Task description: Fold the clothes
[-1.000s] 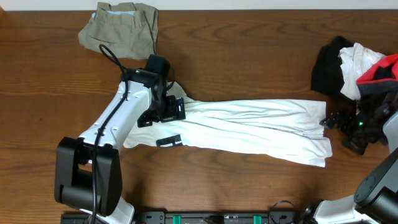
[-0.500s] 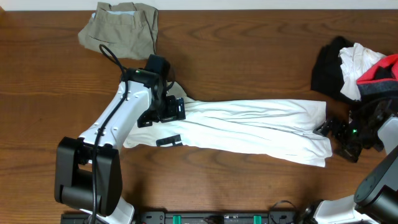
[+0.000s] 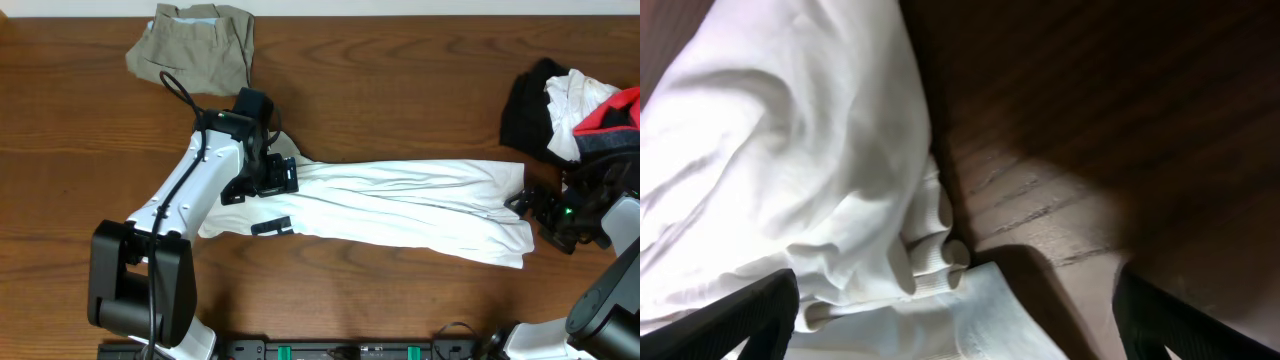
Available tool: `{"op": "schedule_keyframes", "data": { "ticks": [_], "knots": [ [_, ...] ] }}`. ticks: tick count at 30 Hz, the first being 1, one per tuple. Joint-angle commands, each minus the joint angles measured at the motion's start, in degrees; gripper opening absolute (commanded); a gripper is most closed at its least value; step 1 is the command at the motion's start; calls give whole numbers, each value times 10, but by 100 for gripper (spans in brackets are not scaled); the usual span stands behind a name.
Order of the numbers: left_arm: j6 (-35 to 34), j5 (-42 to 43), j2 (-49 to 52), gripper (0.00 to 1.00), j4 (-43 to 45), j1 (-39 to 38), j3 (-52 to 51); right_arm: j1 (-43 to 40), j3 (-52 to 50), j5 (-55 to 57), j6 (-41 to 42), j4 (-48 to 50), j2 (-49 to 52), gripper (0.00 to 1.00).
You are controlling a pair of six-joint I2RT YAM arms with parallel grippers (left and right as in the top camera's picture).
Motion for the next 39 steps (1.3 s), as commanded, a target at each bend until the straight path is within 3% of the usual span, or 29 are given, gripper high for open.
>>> {"op": "schedule_keyframes", "data": {
  "ticks": [1,16,26,32,37,39],
  "knots": [
    [3,-11,5,98,-3,1,-2,-1,-25,-26,-23,-5,19,99],
    [3,-11,5,98,-10,1,-2,21,-83,-50,-36,30,19,99],
    [3,9,5,98,-11,1,-2,21,-83,-63,-28,31,19,94],
    [3,9,5,98,-11,1,-2,21,-84,-63,-18,30,19,66],
    [3,9,5,98,-11,1,-2,21,-84,-63,-15,32,19,62],
    [3,9,5,98,-11,1,-2,21,-84,-62,-15,35,19,52]
  ]
}}
